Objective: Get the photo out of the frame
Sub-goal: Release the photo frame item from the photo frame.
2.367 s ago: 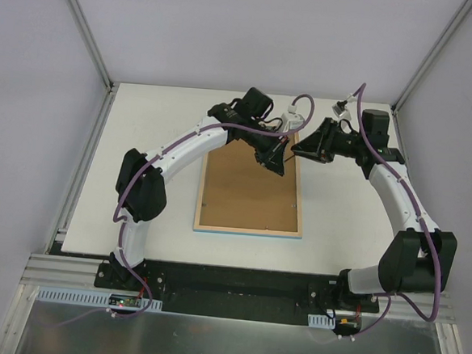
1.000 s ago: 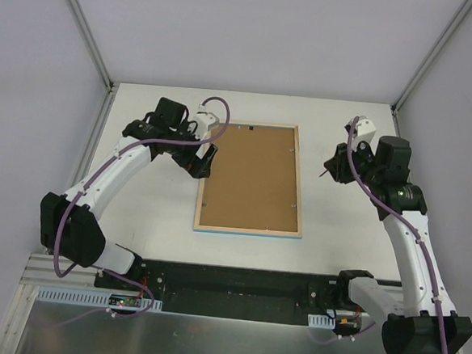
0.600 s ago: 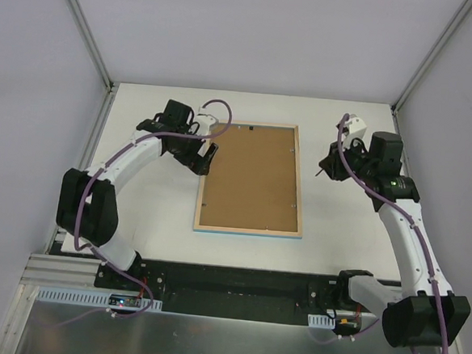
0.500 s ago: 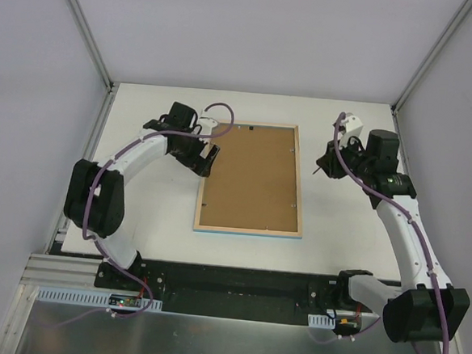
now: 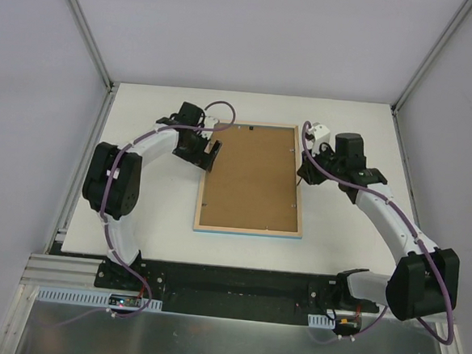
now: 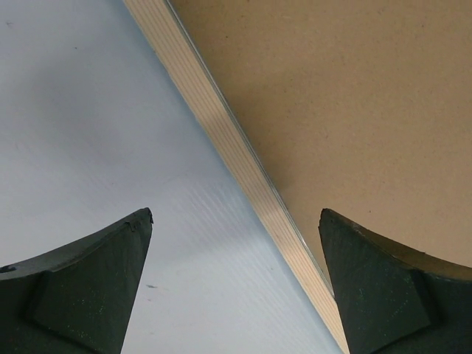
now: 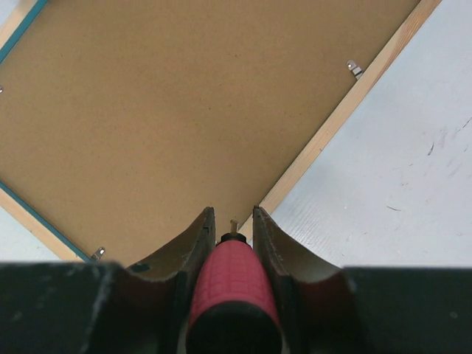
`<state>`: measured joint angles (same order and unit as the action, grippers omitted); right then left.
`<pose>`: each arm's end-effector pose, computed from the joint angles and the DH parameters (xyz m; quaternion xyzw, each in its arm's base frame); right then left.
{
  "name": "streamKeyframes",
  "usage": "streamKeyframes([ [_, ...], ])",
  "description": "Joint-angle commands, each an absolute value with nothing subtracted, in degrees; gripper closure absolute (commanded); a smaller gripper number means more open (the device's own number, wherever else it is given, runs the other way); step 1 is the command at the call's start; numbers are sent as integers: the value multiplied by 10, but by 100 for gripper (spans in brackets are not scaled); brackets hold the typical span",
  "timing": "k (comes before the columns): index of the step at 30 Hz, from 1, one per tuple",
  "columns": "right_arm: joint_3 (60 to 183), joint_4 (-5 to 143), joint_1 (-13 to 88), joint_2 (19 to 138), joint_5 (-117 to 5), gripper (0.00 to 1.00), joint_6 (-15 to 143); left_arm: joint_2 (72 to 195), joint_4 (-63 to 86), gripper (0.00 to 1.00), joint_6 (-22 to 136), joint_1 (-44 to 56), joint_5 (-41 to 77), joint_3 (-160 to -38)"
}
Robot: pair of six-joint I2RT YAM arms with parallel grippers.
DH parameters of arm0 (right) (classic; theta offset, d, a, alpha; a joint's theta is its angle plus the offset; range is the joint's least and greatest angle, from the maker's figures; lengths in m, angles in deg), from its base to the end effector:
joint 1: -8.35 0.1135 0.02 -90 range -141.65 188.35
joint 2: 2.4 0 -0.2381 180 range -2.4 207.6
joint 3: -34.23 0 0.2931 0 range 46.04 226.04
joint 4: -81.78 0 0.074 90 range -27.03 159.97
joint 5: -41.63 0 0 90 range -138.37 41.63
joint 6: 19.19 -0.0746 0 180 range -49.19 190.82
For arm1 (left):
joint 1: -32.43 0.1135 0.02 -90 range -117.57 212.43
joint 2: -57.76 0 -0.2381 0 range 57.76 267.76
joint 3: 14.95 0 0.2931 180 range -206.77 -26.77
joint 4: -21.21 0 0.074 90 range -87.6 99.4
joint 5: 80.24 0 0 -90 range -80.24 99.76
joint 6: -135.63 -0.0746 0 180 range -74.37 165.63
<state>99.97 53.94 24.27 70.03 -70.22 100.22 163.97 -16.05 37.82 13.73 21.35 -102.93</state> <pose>0.3359 0.1247 0.2252 -0.4163 0.7680 0.1129 0.4735 0.4197 -0.1579 0.1292 0.2470 0.9179 -0.1240 0.2846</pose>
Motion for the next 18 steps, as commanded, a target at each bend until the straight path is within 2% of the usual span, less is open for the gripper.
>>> streamKeyframes([
  [1,997,592,249,695,-687,99,998,1662,-144,8,411,138,210,-1038],
  [5,994,600,249,699,-677,99,1000,1672,-142,15,422,139,228,-1031],
  [12,976,611,248,697,-667,99,1009,1680,-136,46,435,139,256,-1028],
  [15,969,618,248,705,-683,99,1003,1686,-136,50,435,139,258,-1027],
  [17,968,617,248,711,-686,99,1001,1689,-136,58,429,139,261,-1026],
  [18,968,617,247,714,-684,99,1001,1692,-136,59,427,139,263,-1028],
])
